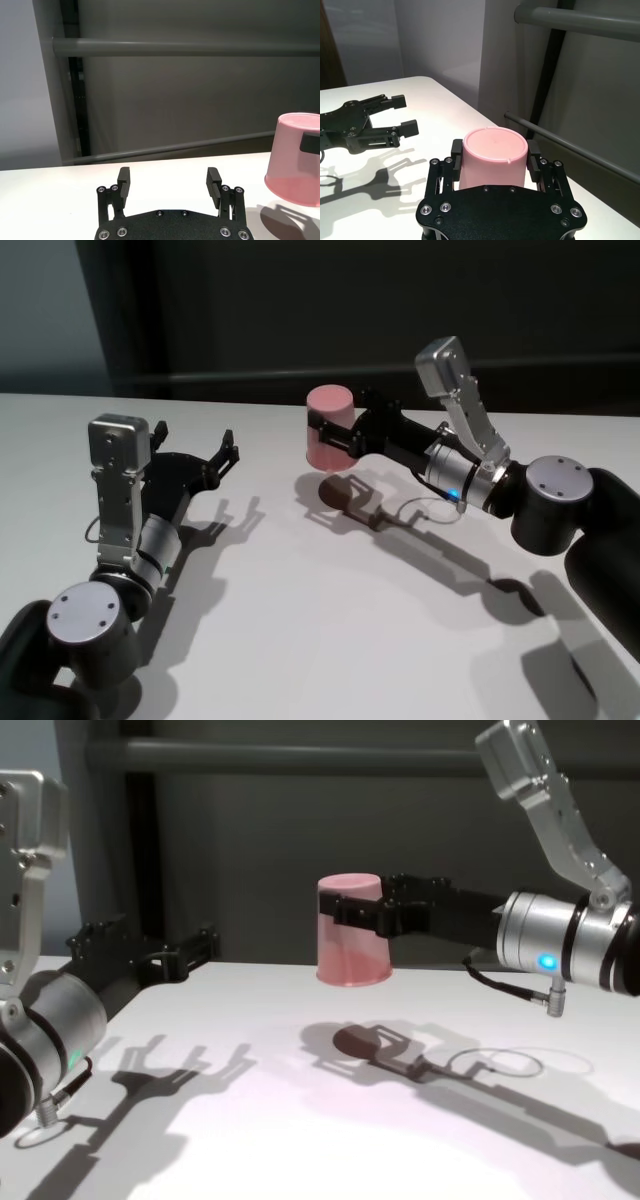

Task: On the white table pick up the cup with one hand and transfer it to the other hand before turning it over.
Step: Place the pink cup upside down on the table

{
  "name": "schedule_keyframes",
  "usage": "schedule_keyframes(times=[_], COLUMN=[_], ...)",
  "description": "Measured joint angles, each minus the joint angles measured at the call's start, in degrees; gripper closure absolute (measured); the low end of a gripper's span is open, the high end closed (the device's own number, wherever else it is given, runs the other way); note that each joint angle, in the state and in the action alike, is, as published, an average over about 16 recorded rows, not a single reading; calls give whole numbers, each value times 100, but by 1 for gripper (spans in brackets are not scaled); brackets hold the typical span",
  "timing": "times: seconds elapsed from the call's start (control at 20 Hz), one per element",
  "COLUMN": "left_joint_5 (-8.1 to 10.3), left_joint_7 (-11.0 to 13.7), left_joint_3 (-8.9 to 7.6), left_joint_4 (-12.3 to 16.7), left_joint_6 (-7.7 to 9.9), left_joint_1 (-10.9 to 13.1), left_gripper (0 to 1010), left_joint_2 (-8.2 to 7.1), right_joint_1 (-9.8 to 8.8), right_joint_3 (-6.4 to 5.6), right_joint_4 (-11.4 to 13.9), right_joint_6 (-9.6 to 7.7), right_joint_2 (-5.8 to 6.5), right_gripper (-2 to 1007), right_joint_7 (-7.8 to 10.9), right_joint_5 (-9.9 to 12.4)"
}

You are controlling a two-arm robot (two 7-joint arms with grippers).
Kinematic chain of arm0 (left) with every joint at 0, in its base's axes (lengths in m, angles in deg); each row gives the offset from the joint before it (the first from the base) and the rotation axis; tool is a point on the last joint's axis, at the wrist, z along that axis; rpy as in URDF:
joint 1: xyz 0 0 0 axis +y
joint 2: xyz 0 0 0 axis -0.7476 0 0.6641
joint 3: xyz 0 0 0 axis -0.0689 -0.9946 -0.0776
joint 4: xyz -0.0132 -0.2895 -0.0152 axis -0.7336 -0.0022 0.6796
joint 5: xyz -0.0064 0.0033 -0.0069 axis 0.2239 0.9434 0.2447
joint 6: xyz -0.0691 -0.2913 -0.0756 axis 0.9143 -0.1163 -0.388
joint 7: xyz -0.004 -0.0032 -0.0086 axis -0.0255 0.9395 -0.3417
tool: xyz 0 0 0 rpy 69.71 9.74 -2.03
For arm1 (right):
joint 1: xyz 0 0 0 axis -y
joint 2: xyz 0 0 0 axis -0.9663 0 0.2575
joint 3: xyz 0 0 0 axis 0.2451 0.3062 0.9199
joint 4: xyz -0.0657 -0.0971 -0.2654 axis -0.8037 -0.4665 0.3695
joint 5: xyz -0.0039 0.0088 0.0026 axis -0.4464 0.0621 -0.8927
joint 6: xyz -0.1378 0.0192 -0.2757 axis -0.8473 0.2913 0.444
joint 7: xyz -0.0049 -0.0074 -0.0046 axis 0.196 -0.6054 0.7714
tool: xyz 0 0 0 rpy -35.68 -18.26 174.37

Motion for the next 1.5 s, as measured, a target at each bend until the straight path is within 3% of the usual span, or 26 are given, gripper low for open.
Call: schedule_keyframes(times=[0.5,0.8,1.1,1.5], left_joint_5=[0,0,0,0], left_joint_7=[0,0,0,0], left_joint_3=[0,0,0,0], left_joint_4=[0,0,0,0], left_joint_6=[0,0,1,1], left_joint_1=[0,0,0,0], left_gripper=[9,9,9,9], left_joint_2=[0,0,0,0], right_joint_1=[-175,-269,-348,-425], right_joint_3=[-75,-146,-184,-224], right_joint_4=[-213,-369,-466,-509], right_joint_6=[661,932,1015,914], right_joint_2=[-123,-214,-268,-292], right_gripper=[266,266,266,266], right_joint_7=[-100,-133,-123,-26], right_joint_5=[-248,-334,-415,-492])
